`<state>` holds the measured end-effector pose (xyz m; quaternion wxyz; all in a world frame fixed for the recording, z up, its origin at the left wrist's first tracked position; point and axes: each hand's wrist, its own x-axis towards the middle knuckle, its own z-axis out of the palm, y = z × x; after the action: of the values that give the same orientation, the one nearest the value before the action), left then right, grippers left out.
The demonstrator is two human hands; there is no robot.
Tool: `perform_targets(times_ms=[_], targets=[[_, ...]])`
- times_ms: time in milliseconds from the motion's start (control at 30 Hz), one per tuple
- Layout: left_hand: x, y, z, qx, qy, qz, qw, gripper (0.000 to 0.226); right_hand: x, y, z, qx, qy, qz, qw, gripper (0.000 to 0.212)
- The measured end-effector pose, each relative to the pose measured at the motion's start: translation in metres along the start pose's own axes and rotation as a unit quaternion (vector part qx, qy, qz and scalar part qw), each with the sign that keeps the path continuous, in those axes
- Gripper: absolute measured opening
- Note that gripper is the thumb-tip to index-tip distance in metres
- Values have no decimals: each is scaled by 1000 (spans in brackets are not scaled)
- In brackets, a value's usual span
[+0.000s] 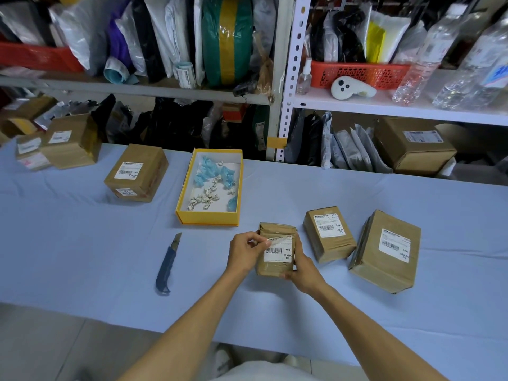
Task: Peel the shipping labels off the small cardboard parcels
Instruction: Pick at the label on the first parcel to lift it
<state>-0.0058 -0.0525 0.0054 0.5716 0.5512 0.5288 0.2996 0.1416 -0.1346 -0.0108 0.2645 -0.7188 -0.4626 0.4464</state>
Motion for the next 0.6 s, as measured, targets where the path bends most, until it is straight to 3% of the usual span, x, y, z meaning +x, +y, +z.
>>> perform_targets(times_ms=[600], targets=[[-3,4,-3,32,-23,21,999,19,5,6,2,-1,0,-8,1000,116]])
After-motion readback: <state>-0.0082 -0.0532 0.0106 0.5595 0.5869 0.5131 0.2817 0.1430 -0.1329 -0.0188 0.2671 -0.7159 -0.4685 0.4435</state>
